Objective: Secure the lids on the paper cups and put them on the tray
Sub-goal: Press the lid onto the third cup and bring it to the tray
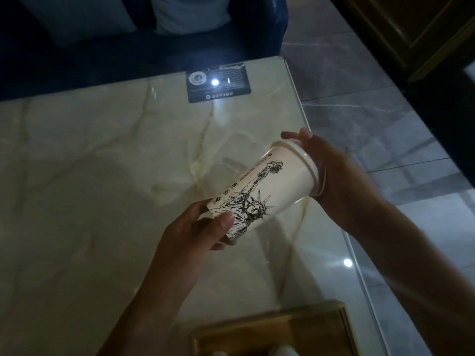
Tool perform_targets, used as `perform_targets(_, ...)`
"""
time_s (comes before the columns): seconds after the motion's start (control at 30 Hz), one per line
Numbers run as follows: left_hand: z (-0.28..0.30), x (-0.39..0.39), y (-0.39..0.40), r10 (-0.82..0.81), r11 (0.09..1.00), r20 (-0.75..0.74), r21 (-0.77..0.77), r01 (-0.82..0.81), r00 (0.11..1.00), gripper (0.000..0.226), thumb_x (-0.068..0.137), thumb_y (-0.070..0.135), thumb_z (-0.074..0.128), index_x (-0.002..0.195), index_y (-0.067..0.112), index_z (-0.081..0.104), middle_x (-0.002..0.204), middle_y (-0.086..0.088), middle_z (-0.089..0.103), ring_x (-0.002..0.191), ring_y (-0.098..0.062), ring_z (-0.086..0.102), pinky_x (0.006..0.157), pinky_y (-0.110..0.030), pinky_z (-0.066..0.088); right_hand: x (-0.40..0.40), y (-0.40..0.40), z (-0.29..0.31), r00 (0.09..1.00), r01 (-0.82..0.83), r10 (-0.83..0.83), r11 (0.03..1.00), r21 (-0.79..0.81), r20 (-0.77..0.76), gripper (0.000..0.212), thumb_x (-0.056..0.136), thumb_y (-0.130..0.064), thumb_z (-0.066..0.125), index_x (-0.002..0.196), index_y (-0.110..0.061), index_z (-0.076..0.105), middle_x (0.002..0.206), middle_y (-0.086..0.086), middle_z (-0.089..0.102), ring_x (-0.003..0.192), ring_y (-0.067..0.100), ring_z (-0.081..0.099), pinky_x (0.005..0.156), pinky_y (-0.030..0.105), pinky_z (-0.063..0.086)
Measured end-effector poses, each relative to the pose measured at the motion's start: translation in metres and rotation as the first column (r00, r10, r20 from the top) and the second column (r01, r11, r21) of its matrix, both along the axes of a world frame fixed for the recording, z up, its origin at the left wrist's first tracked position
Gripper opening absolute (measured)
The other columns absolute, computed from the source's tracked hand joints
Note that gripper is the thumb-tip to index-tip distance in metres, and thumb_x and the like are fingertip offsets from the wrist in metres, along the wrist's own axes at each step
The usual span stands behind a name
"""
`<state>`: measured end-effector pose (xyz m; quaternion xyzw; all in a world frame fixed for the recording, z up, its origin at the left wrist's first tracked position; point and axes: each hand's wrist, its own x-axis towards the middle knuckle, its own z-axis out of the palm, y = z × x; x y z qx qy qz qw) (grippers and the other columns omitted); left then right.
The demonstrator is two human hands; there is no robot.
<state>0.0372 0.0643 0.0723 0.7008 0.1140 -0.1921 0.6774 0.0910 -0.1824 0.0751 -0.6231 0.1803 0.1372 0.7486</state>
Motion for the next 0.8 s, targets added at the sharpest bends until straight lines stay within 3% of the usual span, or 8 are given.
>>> perform_targets(0.27, 0.001, -0.001, 0.002, -0.037, 0.999, -0.029, 0.010, 0.037, 0.999, 0.041, 0.073, 0.062, 0.064, 0.103, 0.035, 0.077, 0.094, -0.011, 0.082, 0.083, -0.033, 0.079, 0.086, -0.050, 0.058, -0.002, -0.001, 0.004, 0.998, -0.025, 0.022, 0.998, 0.057, 0.053, 0.051, 0.083, -0.053, 0.065, 0.124, -0.026, 0.077, 0.124, 0.004, 0.078, 0.106, 0.019, 0.075, 0.080, 0.032, 0.059)
perform_targets(0.4, 0.003, -0.005, -0.001, -0.081, 0.996, -0.023, 0.033, 0.082, 0.996, 0.043, 0.075, 0.065, 0.062, 0.108, 0.040, 0.074, 0.102, 0.000, 0.082, 0.091, -0.019, 0.078, 0.081, -0.044, 0.058, -0.001, 0.000, 0.006, 1.000, -0.004, 0.003, 1.000, 0.028, 0.026, 0.045, 0.088, -0.051, 0.065, 0.119, -0.021, 0.080, 0.122, 0.012, 0.079, 0.108, 0.029, 0.074, 0.089, 0.040, 0.059)
perform_targets(0.5, 0.004, -0.009, -0.004, -0.099, 0.995, -0.010, 0.025, 0.100, 0.995, 0.054, 0.065, 0.058, 0.077, 0.117, 0.045, 0.065, 0.112, 0.008, 0.079, 0.099, -0.012, 0.075, 0.084, -0.035, 0.057, 0.001, 0.001, 0.005, 1.000, 0.006, -0.006, 1.000, -0.021, -0.003, 0.051, 0.081, -0.060, 0.071, 0.110, -0.020, 0.083, 0.116, 0.016, 0.080, 0.103, 0.032, 0.075, 0.094, 0.047, 0.060)
perform_targets(0.6, 0.001, -0.011, -0.008, -0.108, 0.992, -0.009, 0.059, 0.109, 0.994, 0.070, 0.054, 0.054, 0.085, 0.118, 0.049, 0.056, 0.106, 0.005, 0.080, 0.091, -0.012, 0.075, 0.083, -0.032, 0.055, 0.002, 0.002, 0.003, 1.000, -0.005, 0.002, 0.996, -0.093, -0.030, 0.059, 0.082, -0.068, 0.070, 0.116, -0.021, 0.080, 0.117, 0.011, 0.081, 0.113, 0.036, 0.075, 0.105, 0.058, 0.057)
perform_targets(0.7, 0.001, -0.011, -0.011, -0.090, 0.994, 0.000, 0.067, 0.090, 0.996, 0.061, 0.053, 0.052, 0.085, 0.107, 0.054, 0.058, 0.100, 0.005, 0.081, 0.088, -0.014, 0.076, 0.083, -0.034, 0.056, 0.002, 0.002, 0.003, 0.999, -0.040, 0.036, 0.992, -0.118, -0.030, 0.073, 0.080, -0.078, 0.065, 0.125, -0.022, 0.076, 0.119, 0.010, 0.080, 0.115, 0.033, 0.075, 0.106, 0.060, 0.056)
perform_targets(0.8, 0.002, -0.009, -0.008, -0.081, 0.997, 0.008, 0.021, 0.081, 0.997, 0.044, 0.059, 0.051, 0.081, 0.100, 0.049, 0.066, 0.098, 0.002, 0.082, 0.086, -0.015, 0.077, 0.080, -0.031, 0.060, 0.002, 0.001, 0.005, 0.996, -0.077, 0.074, 0.992, -0.097, -0.043, 0.086, 0.074, -0.087, 0.062, 0.130, -0.023, 0.073, 0.121, 0.012, 0.080, 0.115, 0.033, 0.076, 0.100, 0.054, 0.059)
